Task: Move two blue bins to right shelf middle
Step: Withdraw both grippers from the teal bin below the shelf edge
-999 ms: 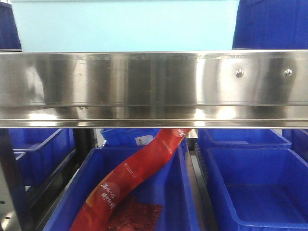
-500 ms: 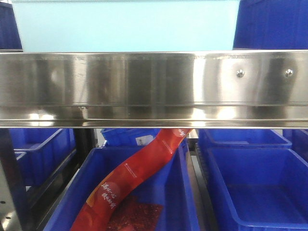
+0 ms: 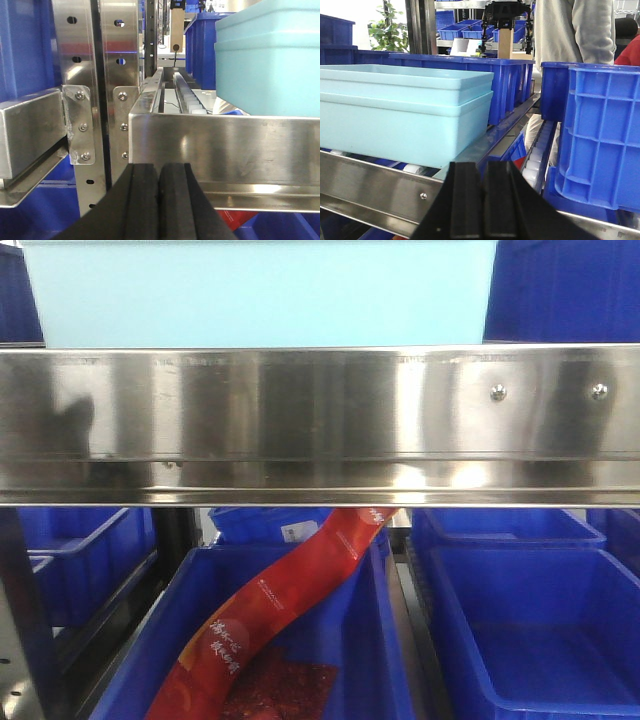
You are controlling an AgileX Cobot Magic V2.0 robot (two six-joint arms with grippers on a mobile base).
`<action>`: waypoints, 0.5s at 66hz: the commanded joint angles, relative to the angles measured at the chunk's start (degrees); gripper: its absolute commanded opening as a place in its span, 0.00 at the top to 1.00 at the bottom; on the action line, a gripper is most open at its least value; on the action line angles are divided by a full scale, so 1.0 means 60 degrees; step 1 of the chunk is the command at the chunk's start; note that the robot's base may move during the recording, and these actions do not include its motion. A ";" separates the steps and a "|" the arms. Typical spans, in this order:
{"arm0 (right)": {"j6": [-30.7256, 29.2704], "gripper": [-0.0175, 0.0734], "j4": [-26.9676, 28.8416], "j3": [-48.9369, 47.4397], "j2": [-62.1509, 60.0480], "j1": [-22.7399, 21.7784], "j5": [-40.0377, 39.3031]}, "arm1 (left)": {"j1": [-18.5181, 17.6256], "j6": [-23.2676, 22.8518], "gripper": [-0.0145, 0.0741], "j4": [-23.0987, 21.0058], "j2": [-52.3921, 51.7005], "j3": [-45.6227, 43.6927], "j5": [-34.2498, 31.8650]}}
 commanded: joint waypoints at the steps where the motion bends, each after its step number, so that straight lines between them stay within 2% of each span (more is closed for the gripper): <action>1: -0.0029 0.98 -0.0090 0.0043 -0.0050 0.0026 -0.0288 | 0.0030 0.0000 0.96 0.0045 -0.0069 -0.0023 -0.0199; 33: -0.0029 0.98 -0.0090 0.0043 -0.0050 0.0026 -0.0288 | 0.0030 0.0000 0.96 0.0045 -0.0069 -0.0023 -0.0199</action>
